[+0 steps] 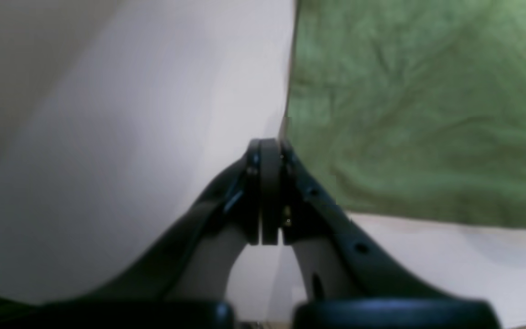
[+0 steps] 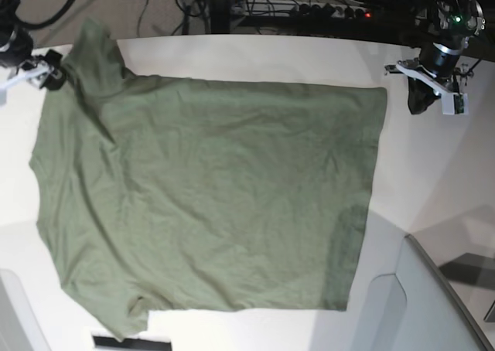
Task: Layout the t-shirt on the table in an organized manner, then fold the t-shirt properly
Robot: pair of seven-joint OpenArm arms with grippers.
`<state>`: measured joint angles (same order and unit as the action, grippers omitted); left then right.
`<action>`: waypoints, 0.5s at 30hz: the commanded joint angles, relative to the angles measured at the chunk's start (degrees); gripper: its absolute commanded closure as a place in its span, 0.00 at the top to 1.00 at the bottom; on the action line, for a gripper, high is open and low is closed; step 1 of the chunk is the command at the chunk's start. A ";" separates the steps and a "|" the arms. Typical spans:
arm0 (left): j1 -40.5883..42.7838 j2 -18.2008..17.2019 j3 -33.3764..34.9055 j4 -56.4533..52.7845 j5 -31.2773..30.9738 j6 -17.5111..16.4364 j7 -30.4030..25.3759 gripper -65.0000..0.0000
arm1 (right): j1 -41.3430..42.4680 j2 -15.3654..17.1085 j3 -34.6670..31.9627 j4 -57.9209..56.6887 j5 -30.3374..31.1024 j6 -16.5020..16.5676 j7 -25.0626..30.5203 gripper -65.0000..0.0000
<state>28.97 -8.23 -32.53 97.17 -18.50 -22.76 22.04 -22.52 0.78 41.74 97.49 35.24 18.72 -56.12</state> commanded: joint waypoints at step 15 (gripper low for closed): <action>0.17 -0.78 -0.56 0.81 -0.44 -0.14 -1.16 0.00 | -0.82 0.59 0.07 -5.49 0.93 0.58 2.54 0.56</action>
<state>28.88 -8.27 -32.58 97.17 -18.46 -22.76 22.09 -22.90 0.91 41.65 91.13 35.59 19.09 -53.95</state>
